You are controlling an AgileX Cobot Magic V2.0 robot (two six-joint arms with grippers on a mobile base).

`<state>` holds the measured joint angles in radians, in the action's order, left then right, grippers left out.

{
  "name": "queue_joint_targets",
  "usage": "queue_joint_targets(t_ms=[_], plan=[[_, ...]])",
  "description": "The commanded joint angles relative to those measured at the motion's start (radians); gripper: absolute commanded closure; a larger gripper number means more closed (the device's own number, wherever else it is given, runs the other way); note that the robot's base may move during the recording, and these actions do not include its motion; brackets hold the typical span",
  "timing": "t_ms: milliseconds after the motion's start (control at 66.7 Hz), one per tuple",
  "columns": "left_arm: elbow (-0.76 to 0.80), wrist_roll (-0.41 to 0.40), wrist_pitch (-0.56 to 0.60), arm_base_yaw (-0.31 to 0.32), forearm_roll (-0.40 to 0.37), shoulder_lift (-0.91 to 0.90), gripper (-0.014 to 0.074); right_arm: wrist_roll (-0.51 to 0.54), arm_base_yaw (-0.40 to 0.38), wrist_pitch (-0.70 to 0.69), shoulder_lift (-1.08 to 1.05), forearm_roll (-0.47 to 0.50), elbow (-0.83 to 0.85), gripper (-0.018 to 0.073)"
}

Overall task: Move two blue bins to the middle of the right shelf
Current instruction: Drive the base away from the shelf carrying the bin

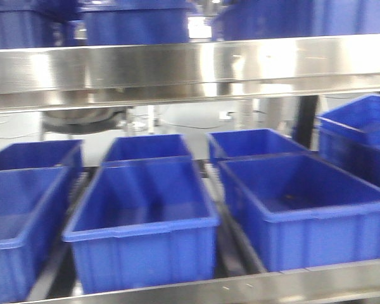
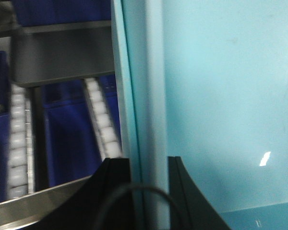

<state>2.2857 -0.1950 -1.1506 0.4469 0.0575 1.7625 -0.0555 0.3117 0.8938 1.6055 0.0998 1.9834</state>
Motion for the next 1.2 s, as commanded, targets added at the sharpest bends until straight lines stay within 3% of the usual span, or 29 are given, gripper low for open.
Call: queue_joint_targets(t_ms=[0, 1184], plan=[[0.018, 0.008, 0.103, 0.028, -0.118, -0.018, 0.0707, -0.003, 0.01, -0.103, -0.012, 0.052, 0.018, 0.0712], [0.018, 0.008, 0.103, 0.028, -0.118, -0.018, 0.0707, -0.003, 0.01, -0.103, -0.012, 0.052, 0.018, 0.0712]])
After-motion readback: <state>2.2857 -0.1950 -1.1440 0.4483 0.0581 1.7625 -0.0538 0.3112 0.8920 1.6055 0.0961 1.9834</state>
